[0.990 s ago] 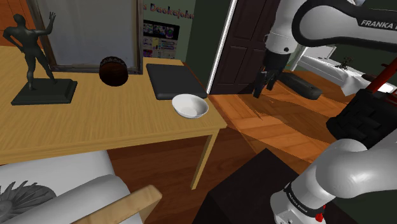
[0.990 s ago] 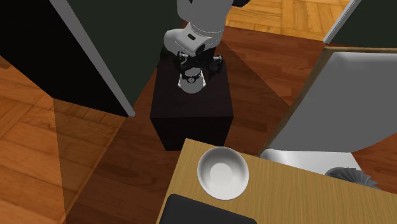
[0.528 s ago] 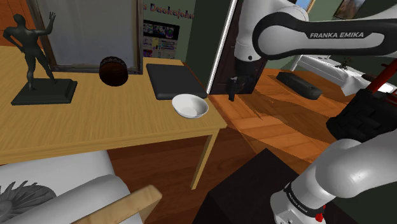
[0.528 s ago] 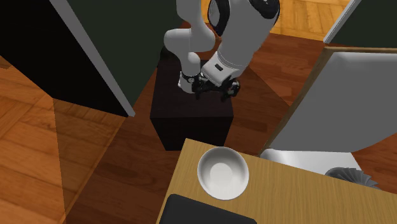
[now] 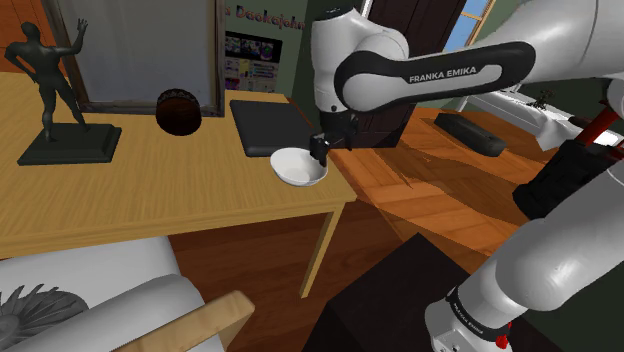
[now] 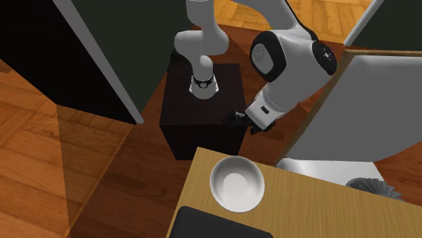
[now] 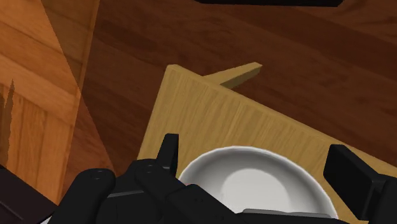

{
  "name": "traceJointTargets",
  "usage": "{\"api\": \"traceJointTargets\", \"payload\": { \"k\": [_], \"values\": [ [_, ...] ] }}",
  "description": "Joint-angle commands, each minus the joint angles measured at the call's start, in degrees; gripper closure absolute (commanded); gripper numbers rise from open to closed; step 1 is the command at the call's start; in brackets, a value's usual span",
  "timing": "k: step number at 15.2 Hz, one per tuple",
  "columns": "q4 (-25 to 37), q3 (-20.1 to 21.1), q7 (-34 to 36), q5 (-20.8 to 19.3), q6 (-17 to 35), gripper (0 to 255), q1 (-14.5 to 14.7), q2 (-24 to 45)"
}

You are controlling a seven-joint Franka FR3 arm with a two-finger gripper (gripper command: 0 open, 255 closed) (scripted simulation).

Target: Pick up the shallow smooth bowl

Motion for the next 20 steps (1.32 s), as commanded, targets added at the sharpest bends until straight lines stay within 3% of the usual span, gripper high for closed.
{"api": "traceJointTargets", "payload": {
  "k": [1, 6, 13, 20],
  "values": [
    [4.14, 1.16, 3.33, -3.48, -0.31, 0, 0.24, 5.8],
    [15.04, 2.06, 10.73, -11.84, -3.04, 0, 3.48, 19.66],
    [35.18, -0.78, 15.79, -21.37, -9.73, 0, 11.4, 39.36],
    [34.2, -1.41, 17.44, -22.35, -6.94, 0, 11.7, 41.8]
  ]
}}
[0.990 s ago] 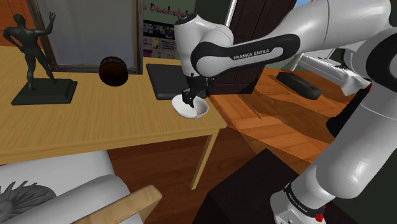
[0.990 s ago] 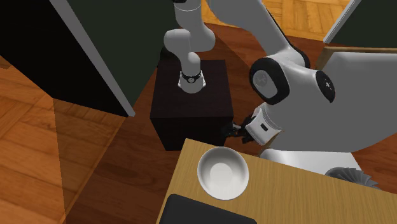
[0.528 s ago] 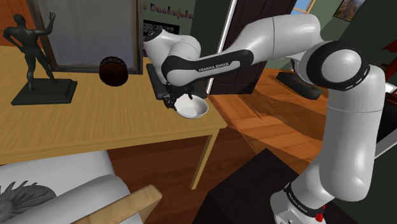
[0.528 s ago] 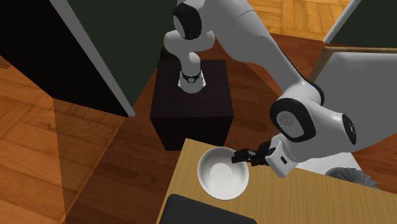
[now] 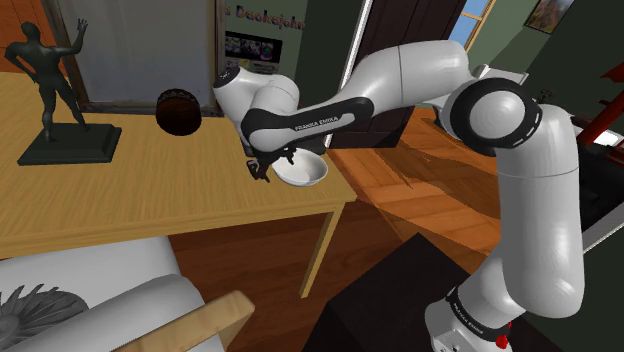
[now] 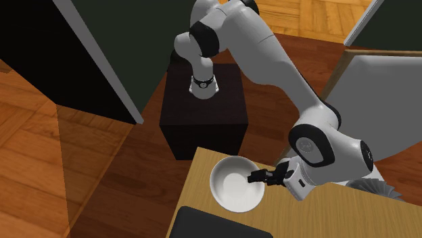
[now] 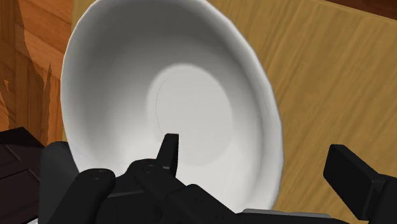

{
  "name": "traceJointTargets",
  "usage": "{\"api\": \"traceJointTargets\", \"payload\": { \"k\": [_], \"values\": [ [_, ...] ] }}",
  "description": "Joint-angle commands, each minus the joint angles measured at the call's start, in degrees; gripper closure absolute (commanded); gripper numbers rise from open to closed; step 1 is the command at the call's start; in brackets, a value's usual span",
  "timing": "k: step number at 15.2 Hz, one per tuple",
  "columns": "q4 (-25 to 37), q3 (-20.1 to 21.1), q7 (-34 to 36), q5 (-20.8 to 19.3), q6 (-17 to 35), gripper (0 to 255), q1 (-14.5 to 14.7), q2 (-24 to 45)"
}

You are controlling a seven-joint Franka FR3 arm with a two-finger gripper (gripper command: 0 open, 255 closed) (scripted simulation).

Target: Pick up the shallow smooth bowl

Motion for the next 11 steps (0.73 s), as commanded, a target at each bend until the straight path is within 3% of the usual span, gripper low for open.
{"api": "traceJointTargets", "payload": {
  "k": [1, 3, 4, 11],
  "values": [
    [-0.49, -0.21, 0.76, -0.41, 1.26, 0, 0.08, 1.02],
    [-0.49, -0.21, 0.76, -0.41, 1.27, 0, 0.08, 1.02],
    [-0.46, -0.21, 0.78, -0.41, 1.24, 255, 0.11, 1.05],
    [-0.4, -0.21, 0.77, -0.41, 1.21, 255, 0.13, 1.07]
  ]
}}
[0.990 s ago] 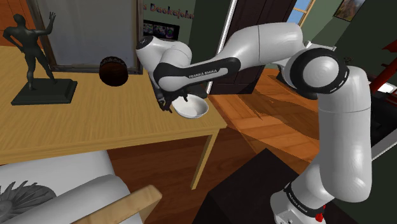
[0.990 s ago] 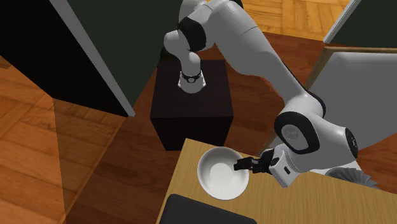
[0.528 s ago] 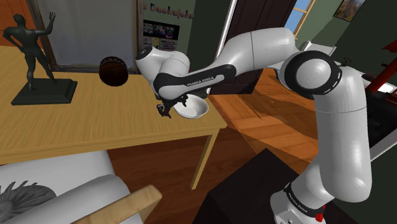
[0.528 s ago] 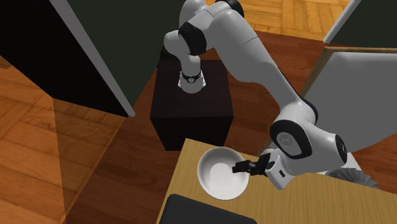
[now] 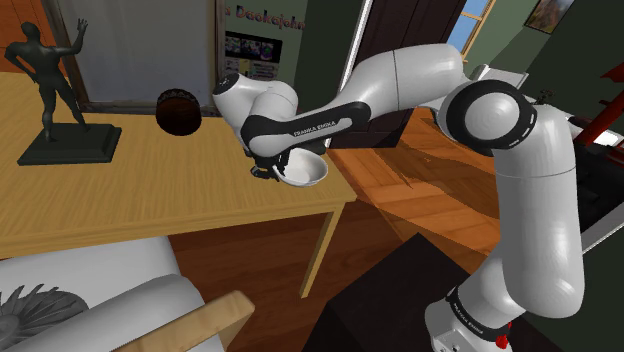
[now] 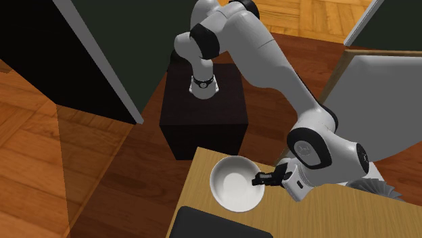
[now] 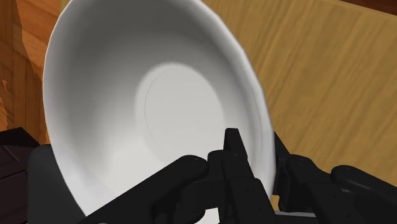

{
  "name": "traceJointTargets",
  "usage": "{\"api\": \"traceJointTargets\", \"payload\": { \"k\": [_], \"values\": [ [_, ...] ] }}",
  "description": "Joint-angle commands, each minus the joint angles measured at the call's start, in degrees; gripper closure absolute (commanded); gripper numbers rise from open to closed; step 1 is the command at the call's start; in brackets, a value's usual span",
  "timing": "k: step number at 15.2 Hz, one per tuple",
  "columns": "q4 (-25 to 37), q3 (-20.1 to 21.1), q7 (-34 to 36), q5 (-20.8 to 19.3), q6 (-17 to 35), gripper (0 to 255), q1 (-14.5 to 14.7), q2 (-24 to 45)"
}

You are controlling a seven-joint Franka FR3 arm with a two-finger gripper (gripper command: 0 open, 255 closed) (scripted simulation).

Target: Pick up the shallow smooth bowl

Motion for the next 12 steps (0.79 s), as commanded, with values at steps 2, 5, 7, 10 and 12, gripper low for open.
{"api": "traceJointTargets", "payload": {
  "k": [2, 5, 7, 10, 12],
  "values": [
    [-0.11, 0.0, -0.01, 0.02, 0.05, 255, -0.04, -0.01],
    [0.6, 0.23, -0.81, 0.45, -1.4, 255, -0.05, -1.01],
    [1.18, 0.36, -1.36, 0.72, -2.41, 255, -0.03, -1.61],
    [2.14, 0.54, -2.19, 1.08, -3.95, 255, 0.02, -2.46],
    [2.86, 0.64, -2.74, 1.31, -5.01, 255, 0.08, -2.98]
  ]
}}
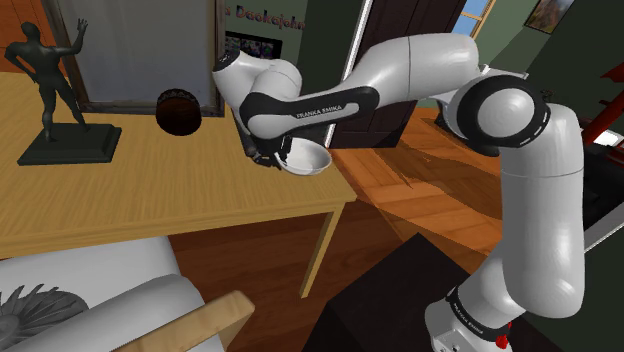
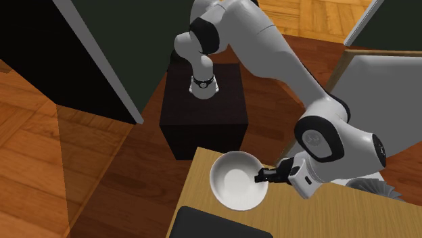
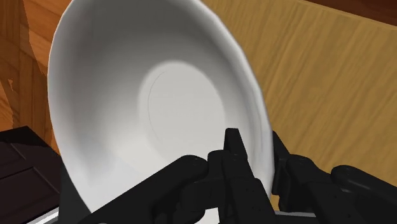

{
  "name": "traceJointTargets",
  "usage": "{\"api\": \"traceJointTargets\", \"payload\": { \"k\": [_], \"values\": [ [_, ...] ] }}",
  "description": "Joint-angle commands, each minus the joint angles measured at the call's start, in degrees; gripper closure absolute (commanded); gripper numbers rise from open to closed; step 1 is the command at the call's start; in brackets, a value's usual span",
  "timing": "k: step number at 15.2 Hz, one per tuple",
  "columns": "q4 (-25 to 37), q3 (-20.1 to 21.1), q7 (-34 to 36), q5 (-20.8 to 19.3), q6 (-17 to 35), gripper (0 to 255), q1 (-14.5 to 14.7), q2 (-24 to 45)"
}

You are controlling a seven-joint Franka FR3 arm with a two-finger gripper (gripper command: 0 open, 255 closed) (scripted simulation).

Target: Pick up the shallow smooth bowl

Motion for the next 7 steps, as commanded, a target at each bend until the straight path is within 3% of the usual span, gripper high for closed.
{"api": "traceJointTargets", "payload": {
  "k": [1, 7],
  "values": [
    [0.66, 0.09, -0.59, 0.21, -1.04, 255, 0.01, -0.57],
    [2.44, 0.26, -1.77, 0.58, -3.33, 255, 0.21, -1.46]
  ]
}}
